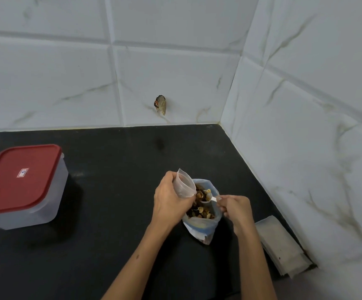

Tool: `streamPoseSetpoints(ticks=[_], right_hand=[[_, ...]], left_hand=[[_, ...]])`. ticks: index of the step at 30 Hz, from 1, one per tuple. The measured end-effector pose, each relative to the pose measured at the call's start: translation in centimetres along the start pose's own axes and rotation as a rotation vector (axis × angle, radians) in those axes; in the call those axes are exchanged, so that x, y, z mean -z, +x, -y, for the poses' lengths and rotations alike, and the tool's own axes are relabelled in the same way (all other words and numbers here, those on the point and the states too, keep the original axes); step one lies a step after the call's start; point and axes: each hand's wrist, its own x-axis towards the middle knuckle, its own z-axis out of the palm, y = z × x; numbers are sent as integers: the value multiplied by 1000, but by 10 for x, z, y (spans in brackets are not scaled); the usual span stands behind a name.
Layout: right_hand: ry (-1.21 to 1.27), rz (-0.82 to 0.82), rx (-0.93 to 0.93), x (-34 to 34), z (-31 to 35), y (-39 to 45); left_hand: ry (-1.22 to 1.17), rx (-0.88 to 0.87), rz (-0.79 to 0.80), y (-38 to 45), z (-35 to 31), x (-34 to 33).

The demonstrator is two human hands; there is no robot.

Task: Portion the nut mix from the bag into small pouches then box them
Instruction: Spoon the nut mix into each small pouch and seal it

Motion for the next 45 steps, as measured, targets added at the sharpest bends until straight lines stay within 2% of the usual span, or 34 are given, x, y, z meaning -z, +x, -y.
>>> streamPoseSetpoints(ticks=[4, 13, 24, 27, 31, 35, 39, 43, 45], right_hand=[[65, 4, 26, 10, 10, -8], [124, 36, 347, 27, 61, -66], [-399, -141, 826, 0, 59, -86], [-472, -146, 848, -3, 60, -89], [-602, -97, 776, -3, 64, -92], [-591, -122, 775, 0, 69, -98], [-664, -19, 711, 0, 70, -101], [-455, -98, 779, 7, 64, -102], [-343, -143, 751, 13, 64, -96]], left_hand=[[-3, 1, -5, 0, 0, 3], [91, -36, 30, 3, -12, 2], [15, 36, 26, 4, -17, 4], [-7, 46, 14, 3, -18, 5], [-39, 32, 12, 1, -15, 6], [-39, 43, 12, 1, -13, 6], [-66, 18, 15, 0, -14, 7], [-70, 9, 9, -2, -13, 10], [-65, 16, 5, 0, -8, 13]])
